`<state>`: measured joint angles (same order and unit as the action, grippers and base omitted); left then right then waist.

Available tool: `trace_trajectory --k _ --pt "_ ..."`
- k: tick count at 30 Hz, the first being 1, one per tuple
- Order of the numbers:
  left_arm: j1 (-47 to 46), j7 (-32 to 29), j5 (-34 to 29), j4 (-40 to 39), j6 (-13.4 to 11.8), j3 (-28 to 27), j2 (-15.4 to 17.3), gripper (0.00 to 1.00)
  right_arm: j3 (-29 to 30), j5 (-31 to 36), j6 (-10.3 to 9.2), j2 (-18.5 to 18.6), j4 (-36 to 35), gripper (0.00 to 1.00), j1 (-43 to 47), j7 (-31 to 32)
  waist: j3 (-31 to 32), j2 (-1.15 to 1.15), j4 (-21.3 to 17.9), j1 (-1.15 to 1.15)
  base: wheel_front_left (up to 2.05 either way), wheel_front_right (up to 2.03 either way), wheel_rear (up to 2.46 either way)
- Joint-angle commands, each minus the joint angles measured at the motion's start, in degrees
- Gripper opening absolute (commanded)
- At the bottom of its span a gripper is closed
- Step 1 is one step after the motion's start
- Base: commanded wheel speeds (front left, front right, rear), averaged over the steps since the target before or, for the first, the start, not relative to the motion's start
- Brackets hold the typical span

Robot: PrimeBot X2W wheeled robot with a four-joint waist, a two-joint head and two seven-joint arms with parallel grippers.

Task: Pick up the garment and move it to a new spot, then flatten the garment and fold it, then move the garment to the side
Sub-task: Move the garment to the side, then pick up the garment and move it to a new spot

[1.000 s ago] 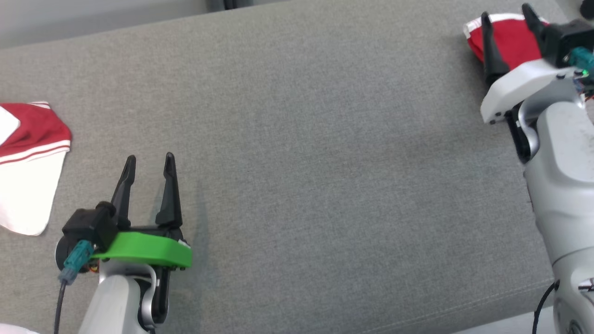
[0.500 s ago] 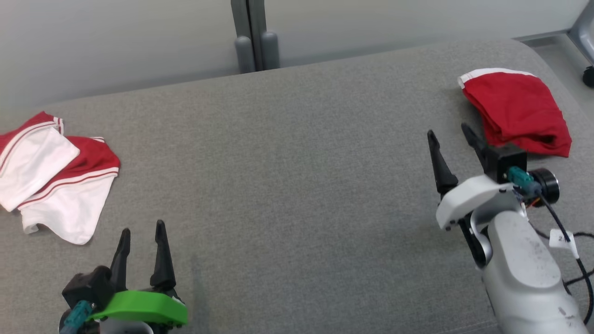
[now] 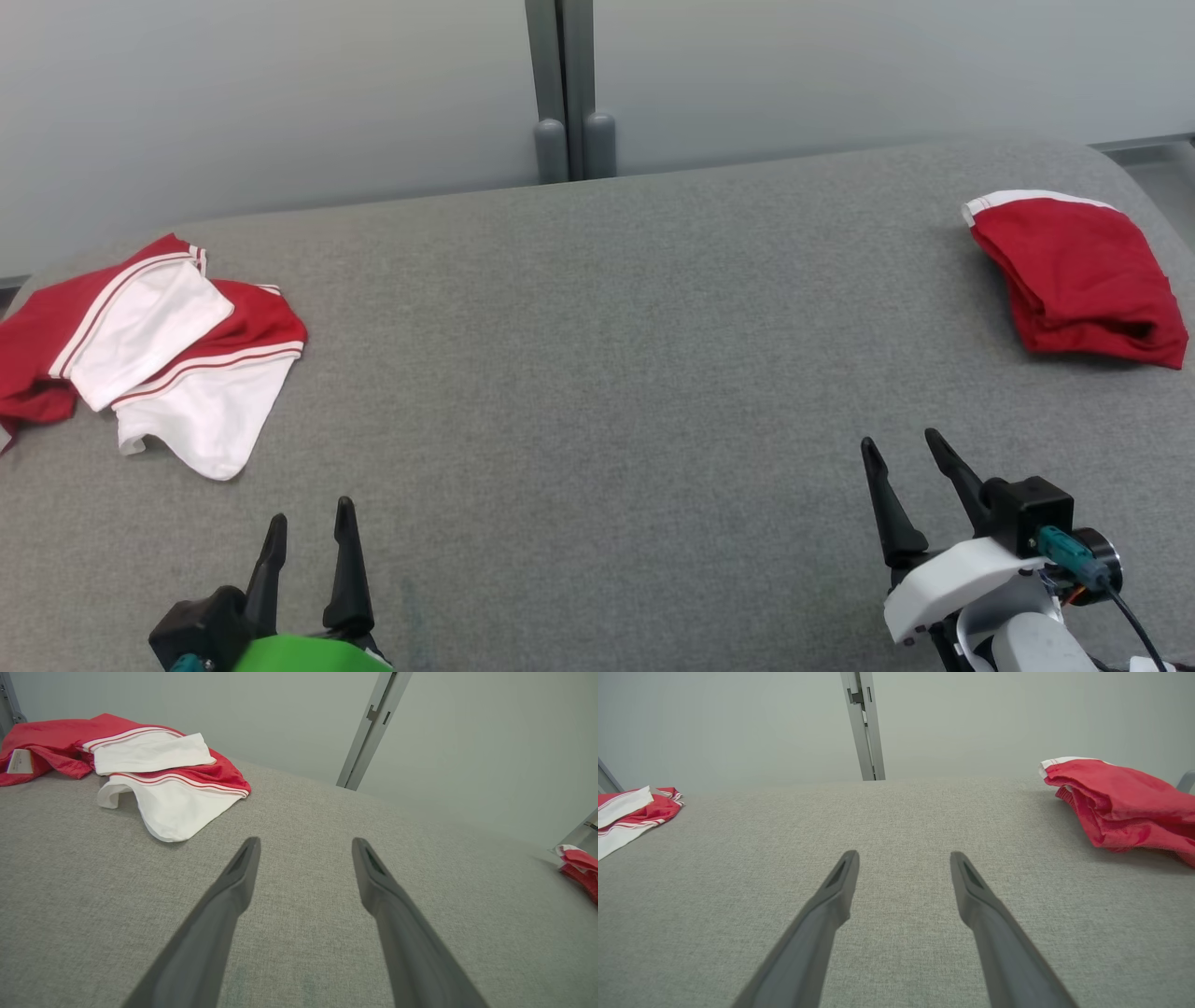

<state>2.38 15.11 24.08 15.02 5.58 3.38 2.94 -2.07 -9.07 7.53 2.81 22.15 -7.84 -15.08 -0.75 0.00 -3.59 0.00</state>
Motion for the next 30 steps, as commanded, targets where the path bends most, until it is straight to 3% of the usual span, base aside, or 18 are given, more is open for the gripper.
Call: trace_trajectory --k 1,19,24,30 --pt "0.84 0.04 0.24 -0.31 0.06 0.03 0.0 1.0 0.27 -0.16 -0.08 0.19 -0.77 1.0 1.01 -0.12 0.23 0.0 0.07 0.0 0.0 0.0 0.0" --pt "0.02 0.05 1.24 -0.74 -0.92 1.59 -0.01 1.0 -0.24 -0.92 -0.08 0.17 -2.57 1.0 1.85 -0.12 0.45 0.0 0.23 0.0 0.0 0.0 0.0" --pt "-0.68 0.04 1.15 -0.72 -0.98 2.15 0.02 1.0 -0.34 -0.88 -0.08 0.18 -2.49 1.0 2.35 -0.12 0.88 0.0 4.01 0.0 0.0 0.0 0.0" --pt "-0.42 0.04 0.35 -0.41 -0.93 1.8 0.04 1.0 -1.13 -1.42 -0.08 0.17 -2.13 1.0 1.74 -0.12 1.36 0.0 11.42 0.0 0.0 0.0 0.0"
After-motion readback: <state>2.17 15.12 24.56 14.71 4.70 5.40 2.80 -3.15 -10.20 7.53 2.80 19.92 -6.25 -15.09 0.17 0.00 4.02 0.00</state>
